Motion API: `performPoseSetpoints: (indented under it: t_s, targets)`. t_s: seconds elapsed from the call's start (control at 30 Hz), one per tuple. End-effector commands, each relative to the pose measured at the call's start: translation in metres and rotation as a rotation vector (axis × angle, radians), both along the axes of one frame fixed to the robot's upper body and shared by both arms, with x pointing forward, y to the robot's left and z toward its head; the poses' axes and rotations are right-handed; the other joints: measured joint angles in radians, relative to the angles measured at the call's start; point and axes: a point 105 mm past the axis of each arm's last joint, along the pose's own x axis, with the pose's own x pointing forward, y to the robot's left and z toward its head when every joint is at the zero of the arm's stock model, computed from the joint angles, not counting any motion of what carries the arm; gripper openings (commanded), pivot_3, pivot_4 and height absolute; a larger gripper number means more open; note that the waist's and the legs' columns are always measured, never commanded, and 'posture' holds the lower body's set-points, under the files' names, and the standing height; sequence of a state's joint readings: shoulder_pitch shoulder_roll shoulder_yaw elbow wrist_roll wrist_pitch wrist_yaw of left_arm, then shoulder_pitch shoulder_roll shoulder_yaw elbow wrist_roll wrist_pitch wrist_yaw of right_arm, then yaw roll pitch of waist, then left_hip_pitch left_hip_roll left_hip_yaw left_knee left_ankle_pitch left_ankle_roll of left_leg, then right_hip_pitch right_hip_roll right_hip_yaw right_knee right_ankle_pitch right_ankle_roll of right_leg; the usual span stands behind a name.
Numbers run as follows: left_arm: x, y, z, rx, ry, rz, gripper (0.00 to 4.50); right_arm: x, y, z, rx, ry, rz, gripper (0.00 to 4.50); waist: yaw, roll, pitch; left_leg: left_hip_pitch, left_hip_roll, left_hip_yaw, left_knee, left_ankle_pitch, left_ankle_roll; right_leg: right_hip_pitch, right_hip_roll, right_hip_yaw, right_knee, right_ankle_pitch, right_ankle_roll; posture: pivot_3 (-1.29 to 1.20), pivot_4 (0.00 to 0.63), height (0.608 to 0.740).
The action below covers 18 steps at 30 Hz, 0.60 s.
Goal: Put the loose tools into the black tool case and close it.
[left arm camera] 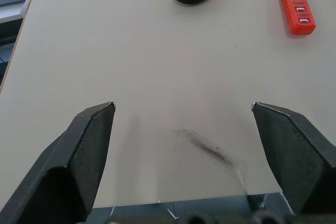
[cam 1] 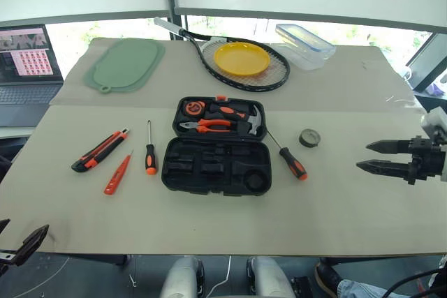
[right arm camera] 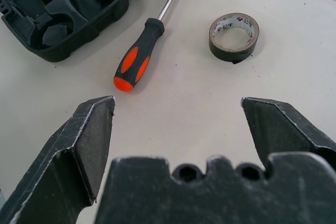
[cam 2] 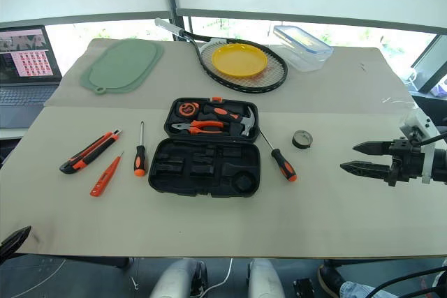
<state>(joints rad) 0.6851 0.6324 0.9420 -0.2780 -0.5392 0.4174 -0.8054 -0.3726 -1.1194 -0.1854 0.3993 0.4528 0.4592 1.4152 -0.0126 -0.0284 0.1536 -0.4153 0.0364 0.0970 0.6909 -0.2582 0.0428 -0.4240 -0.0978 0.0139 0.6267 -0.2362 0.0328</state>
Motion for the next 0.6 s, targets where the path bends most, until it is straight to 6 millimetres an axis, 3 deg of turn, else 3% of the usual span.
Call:
performPoseSetpoints:
  t_s: [0.03, 0.3, 0.5, 0.6]
  targets:
    - [0.005, -0.003, 0.011, 0.042, -0.020, -0.016, 4.50, 0.000, -0.009, 0.011, -0.015, -0.070, -0.013, 4.48, 0.000, 0.000, 0.000, 0.000, 0.000, 0.000, 0.000, -0.001, -0.001, 0.000, 0.000, 0.000, 0.000, 0.000, 0.000, 0.00, 0.150, 0.738]
    - [0.030, -0.025, 0.015, -0.005, -0.011, -0.071, 4.50, 0.005, -0.022, 0.014, -0.071, -0.157, -0.052, 4.48, 0.001, 0.000, 0.000, 0.000, -0.001, 0.000, 0.000, 0.002, 0.003, 0.001, 0.001, 0.000, 0.000, 0.000, 0.000, 0.00, 0.150, 0.738]
    - [0.069, -0.045, 0.037, -0.013, -0.032, -0.107, 4.50, 0.003, 0.004, 0.032, -0.046, -0.222, 0.023, 4.48, 0.002, 0.000, 0.000, 0.001, -0.001, 0.000, 0.000, 0.002, 0.002, 0.002, 0.002, 0.000, 0.003, 0.003, 0.005, 0.00, 0.150, 0.738]
    - [0.096, -0.066, 0.048, -0.058, -0.037, -0.118, 4.50, -0.005, 0.032, 0.038, -0.033, -0.244, 0.111, 4.48, 0.002, 0.000, 0.000, 0.001, -0.001, 0.000, 0.000, 0.002, 0.002, 0.002, 0.003, 0.000, 0.003, 0.004, 0.008, 0.00, 0.150, 0.738]
